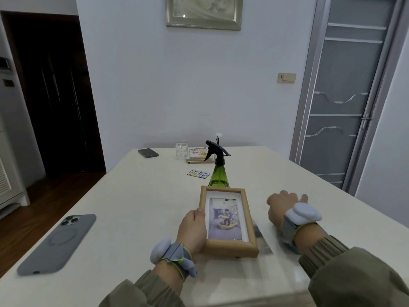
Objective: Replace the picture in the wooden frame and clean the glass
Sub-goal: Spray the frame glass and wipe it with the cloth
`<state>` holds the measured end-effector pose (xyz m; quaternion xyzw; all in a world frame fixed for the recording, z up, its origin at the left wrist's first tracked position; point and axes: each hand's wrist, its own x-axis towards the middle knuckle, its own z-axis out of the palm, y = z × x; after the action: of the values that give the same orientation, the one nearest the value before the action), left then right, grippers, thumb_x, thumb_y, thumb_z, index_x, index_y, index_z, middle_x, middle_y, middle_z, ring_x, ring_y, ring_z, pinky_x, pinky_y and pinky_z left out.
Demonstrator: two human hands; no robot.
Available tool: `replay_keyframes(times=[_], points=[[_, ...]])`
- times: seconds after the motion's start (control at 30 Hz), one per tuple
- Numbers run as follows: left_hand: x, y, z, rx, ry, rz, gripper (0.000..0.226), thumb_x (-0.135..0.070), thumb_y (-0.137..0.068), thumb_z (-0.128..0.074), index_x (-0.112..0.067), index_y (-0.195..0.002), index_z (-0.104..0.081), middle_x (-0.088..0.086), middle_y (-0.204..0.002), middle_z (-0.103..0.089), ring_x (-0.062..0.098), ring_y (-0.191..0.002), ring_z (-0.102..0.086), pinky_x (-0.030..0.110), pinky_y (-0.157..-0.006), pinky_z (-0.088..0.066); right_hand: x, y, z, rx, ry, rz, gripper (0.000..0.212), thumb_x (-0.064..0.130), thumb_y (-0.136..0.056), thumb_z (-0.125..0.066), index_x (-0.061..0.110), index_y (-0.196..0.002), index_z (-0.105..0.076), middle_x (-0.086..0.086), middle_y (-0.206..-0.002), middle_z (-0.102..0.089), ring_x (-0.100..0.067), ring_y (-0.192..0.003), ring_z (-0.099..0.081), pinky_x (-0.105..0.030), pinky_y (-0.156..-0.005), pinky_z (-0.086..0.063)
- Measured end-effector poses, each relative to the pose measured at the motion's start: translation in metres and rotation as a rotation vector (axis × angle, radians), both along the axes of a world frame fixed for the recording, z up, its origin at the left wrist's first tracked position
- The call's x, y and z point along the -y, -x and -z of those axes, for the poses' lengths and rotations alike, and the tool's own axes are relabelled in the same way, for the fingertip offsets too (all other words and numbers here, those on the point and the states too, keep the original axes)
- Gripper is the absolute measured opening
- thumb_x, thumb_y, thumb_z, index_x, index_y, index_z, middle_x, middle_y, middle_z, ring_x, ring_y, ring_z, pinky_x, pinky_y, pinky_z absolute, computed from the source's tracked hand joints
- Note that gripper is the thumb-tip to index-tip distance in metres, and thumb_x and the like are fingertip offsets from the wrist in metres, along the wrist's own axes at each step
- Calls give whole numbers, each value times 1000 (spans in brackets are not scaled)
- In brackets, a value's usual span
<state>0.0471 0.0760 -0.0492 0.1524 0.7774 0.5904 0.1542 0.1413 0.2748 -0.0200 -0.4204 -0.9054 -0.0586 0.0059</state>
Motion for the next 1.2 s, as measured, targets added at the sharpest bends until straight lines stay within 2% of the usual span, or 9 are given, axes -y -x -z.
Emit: replay_keyframes(times=[0.2, 0.33, 0.4, 0.47, 0.6, 0.7, 0.87, 1.03, 1.2], points=[[11, 20, 5, 17, -68, -27, 39, -38, -100, -29, -13, -115, -55, 10, -116, -60, 28, -108, -56, 38, -103, -42, 46, 32, -11, -98, 142, -234, 37, 3, -91, -44, 10, -124, -56, -8, -127, -61, -24, -114, -59, -28, -91, -46], [28, 34, 3, -8, -102, -91, 38, -36, -101, -30, -11, -115, -55, 7, -111, -56, 27, -105, -52, 31, -92, -38, 73, 46, -7, -320, 250, -302, 22, 16, -98, -34, 9, -102, -55, -12, -116, -64, -31, -106, -60, -30, -81, -43], [37, 41, 0, -17, -117, -129, 33, -36, -101, -31, -13, -106, -54, 8, -109, -58, 26, -101, -53, 31, -89, -39, 85, 56, -4, -539, 384, -304, 31, 30, -100, -30, 13, -87, -52, -16, -105, -66, -36, -100, -61, -34, -83, -48], [45, 54, 3, -18, -129, -165, 35, -38, -100, -31, -14, -105, -55, 11, -111, -61, 29, -103, -57, 37, -95, -44, 98, 68, 0, -733, 616, -283, 40, 39, -98, -32, 12, -83, -57, -17, -91, -66, -40, -93, -64, -47, -84, -54], [59, 73, 2, -1, -151, -203, 33, -42, -99, -32, -19, -99, -55, 12, -110, -63, 32, -104, -59, 46, -102, -45, 113, 97, 10, -849, 1076, -198, 48, 46, -95, -38, 5, -102, -63, -26, -103, -67, -42, -98, -66, -54, -84, -56], [65, 84, -1, 19, -156, -220, 32, -42, -99, -31, -18, -100, -53, 10, -108, -61, 31, -103, -58, 41, -100, -45, 122, 119, 17, -882, 1097, -207, 53, 52, -91, -38, 5, -95, -62, -28, -104, -67, -43, -97, -65, -58, -91, -51], [64, 98, -5, 15, -160, -229, 30, -38, -100, -30, -17, -104, -51, 7, -108, -57, 27, -100, -53, 32, -90, -39, 125, 140, 17, -888, 1035, -220, 53, 57, -87, -39, 9, -89, -61, -27, -99, -65, -44, -94, -63, -59, -89, -50], [56, 108, -5, 33, -184, -208, 38, -38, -101, -29, -15, -121, -53, 4, -110, -54, 24, -101, -50, 31, -89, -37, 126, 147, 9, -898, 1103, -170, 47, 52, -93, -41, 14, -117, -56, -9, -108, -62, -29, -103, -58, -44, -95, -49], [48, 113, -3, 44, -179, -182, 20, -35, -102, -30, -21, -103, -44, 0, -105, -47, 20, -96, -43, 27, -86, -30, 114, 155, 17, -918, 1182, -128, 52, 50, -93, -44, 7, -121, -56, -9, -103, -61, -29, -103, -58, -41, -98, -47]])
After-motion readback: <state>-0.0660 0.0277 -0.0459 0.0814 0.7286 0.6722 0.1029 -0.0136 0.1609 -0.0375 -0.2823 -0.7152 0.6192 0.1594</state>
